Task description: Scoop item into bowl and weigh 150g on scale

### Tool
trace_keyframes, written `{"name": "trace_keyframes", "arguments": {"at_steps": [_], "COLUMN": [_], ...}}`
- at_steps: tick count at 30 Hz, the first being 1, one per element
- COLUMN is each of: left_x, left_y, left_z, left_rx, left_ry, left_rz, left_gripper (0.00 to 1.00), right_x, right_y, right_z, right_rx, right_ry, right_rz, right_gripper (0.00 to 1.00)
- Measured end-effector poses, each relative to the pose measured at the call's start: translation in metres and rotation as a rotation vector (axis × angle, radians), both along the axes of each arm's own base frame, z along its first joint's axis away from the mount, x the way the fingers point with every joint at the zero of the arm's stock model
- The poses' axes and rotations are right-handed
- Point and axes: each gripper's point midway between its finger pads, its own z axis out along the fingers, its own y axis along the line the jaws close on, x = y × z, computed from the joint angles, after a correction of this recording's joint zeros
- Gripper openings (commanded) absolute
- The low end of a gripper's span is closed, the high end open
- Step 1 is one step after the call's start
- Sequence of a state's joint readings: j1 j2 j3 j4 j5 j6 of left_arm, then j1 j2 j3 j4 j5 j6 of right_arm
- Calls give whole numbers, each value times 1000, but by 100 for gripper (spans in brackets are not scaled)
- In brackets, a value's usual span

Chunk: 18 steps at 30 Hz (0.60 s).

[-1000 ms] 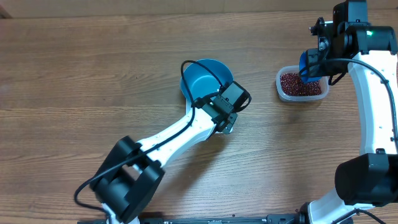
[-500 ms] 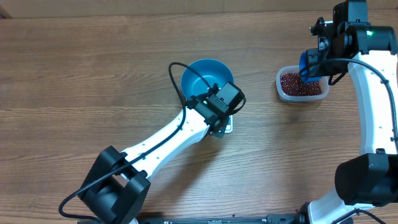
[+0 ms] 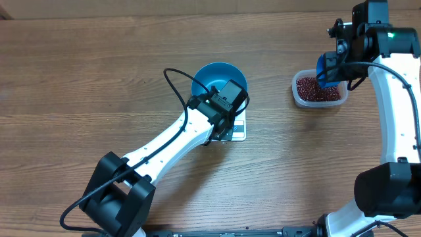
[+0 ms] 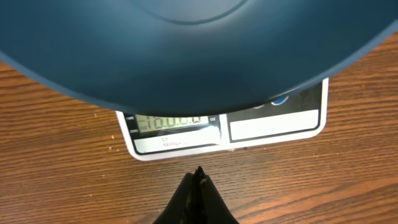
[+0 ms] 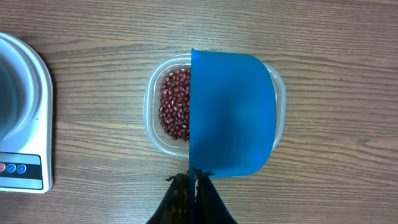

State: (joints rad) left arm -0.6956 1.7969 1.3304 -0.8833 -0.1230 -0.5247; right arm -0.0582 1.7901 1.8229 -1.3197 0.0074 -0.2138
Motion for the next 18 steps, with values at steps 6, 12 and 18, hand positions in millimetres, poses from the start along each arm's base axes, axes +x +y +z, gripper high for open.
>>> {"name": "trace_keyframes", "arguments": {"at_steps": [6, 12, 18], "left_x": [6, 55, 91], "left_y": [-5, -30, -30], "left_z": [9, 72, 101], "left_rx": [-4, -117, -171], "left_ry": [-18, -196, -336], "left_rz": [-65, -82, -49], "left_gripper": [4, 4, 4], "right_x": [0, 0, 0], "right_y": [0, 0, 0], "right_z": [0, 0, 0], "right_rx": [0, 0, 0], "right_ry": [0, 0, 0], "right_rz": [0, 0, 0], "right_gripper": [4, 4, 4]}}
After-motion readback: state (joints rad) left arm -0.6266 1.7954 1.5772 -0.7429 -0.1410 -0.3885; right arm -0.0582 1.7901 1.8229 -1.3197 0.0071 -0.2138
